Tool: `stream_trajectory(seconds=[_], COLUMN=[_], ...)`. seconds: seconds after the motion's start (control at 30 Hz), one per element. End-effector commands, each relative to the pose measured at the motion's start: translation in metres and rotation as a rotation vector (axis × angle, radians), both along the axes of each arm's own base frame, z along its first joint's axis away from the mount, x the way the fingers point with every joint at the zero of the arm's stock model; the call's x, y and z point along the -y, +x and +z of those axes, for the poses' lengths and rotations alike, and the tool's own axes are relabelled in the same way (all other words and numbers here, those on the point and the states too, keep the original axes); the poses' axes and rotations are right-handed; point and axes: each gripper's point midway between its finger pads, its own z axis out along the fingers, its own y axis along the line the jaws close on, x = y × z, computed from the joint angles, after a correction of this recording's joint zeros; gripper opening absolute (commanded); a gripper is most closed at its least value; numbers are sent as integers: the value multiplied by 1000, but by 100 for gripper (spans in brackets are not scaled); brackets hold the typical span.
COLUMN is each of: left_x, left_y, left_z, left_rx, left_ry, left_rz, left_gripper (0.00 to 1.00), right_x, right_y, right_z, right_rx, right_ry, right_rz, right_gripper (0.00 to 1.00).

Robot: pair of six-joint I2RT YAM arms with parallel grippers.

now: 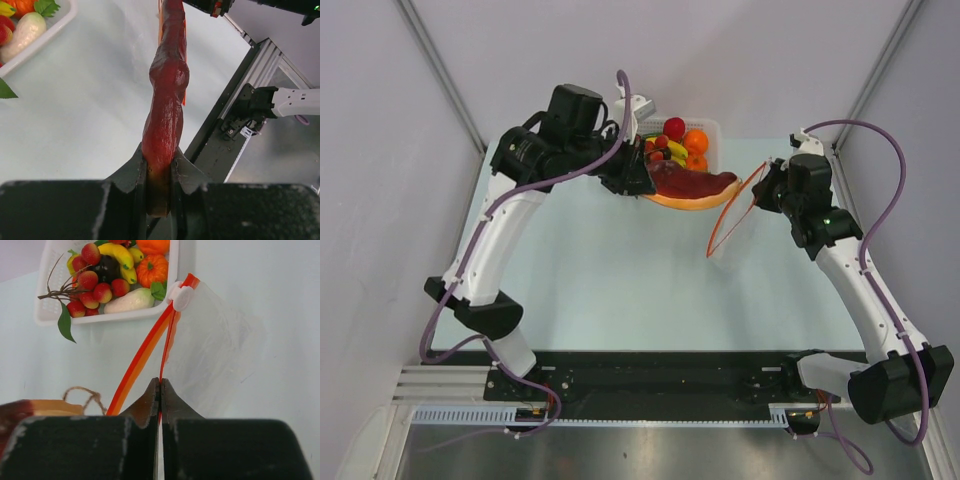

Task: Place the food in the zip-top bag and seal the zipper
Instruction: Place the fake food in the zipper food storage bag.

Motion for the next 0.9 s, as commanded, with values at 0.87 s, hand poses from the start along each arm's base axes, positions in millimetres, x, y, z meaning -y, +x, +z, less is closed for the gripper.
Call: stream_trajectory(seconds=[0.87], left_x=[35], left_y=[24], left_z=[-30], left_rx=[52], left_ry=[38], left_rz=[119], left_gripper=[0], right_x=[-45], right_y=[-7], right_z=[25], right_rx=[35], right_ry=[111], right_rz=[150], right_gripper=[0])
